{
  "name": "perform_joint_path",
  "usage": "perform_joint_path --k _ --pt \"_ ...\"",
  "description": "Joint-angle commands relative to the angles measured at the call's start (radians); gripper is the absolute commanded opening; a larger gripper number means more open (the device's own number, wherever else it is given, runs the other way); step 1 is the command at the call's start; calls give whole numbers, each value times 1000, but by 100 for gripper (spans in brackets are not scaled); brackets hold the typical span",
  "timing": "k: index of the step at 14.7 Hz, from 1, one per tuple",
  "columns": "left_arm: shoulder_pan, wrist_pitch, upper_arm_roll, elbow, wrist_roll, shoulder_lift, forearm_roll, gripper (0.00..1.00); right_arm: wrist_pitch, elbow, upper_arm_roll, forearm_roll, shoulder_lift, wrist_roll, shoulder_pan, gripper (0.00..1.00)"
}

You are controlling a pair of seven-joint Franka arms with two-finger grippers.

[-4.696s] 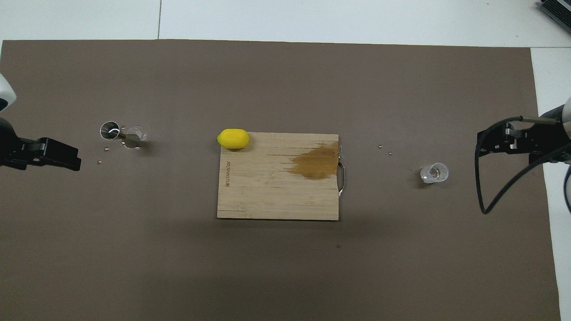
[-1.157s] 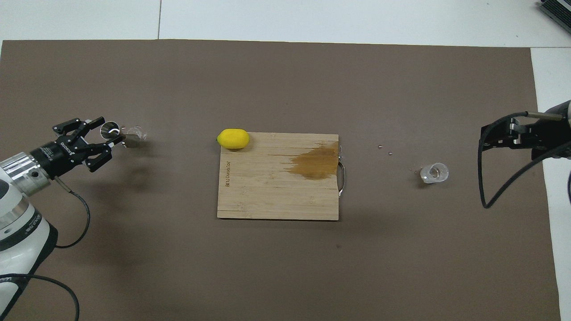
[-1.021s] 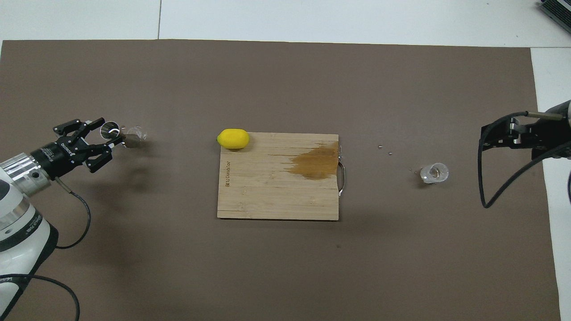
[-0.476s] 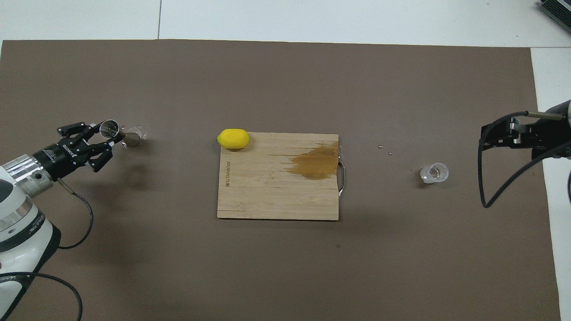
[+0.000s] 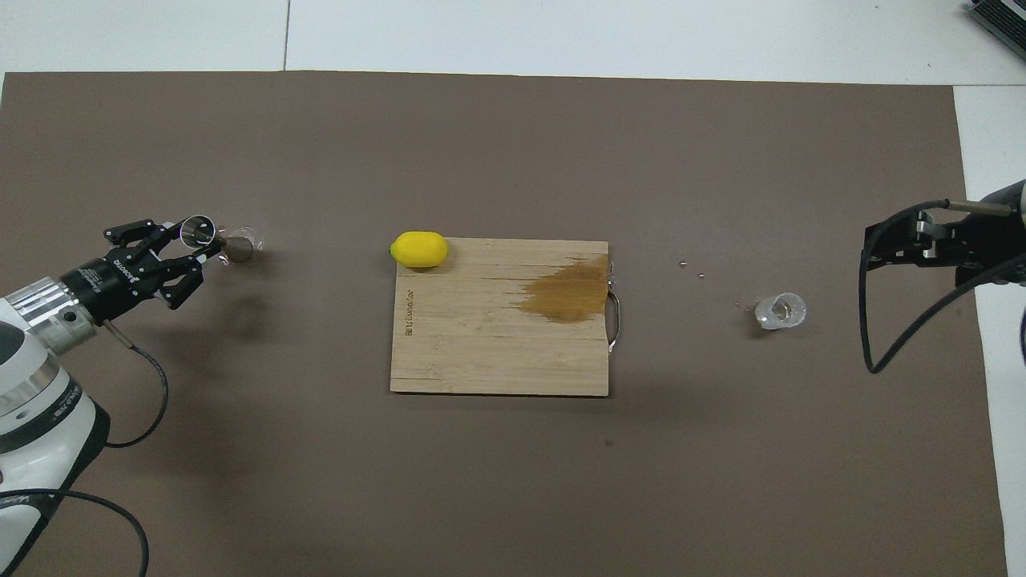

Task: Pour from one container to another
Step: 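Reach the left gripper to the small metal cup and grasp it, then carry the metal cup with the left gripper onto the cutting board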

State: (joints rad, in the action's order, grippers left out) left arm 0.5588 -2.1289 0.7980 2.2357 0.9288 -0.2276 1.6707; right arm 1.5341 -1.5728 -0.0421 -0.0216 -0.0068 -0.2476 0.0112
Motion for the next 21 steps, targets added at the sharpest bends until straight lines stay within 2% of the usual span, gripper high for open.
perform_joint_path --k 1,5,8,12,17,19,21 --pt "16 18 12 4 -21 -1 26 0 23 -23 -4 20 -15 -13 15 100" --pt "18 67 13 -22 -18 13 14 0 23 -23 -4 20 -15 -13 15 100" --pt "18 83 -37 -24 -13 71 11 0 23 -23 -4 20 -15 -13 15 100" --pt "91 73 -89 -51 -1 109 11 0 23 -23 -4 20 -15 -59 15 100" --pt "256 -9 -121 -109 137 106 15 0 21 -27 -4 23 -5 -353 19 100" --pt "274 -93 -196 -142 171 99 26 0 21 -29 -4 49 2 -477 23 100" --pt "277 -205 -294 -172 185 90 69 0 23 -38 -4 116 11 -589 68 100"
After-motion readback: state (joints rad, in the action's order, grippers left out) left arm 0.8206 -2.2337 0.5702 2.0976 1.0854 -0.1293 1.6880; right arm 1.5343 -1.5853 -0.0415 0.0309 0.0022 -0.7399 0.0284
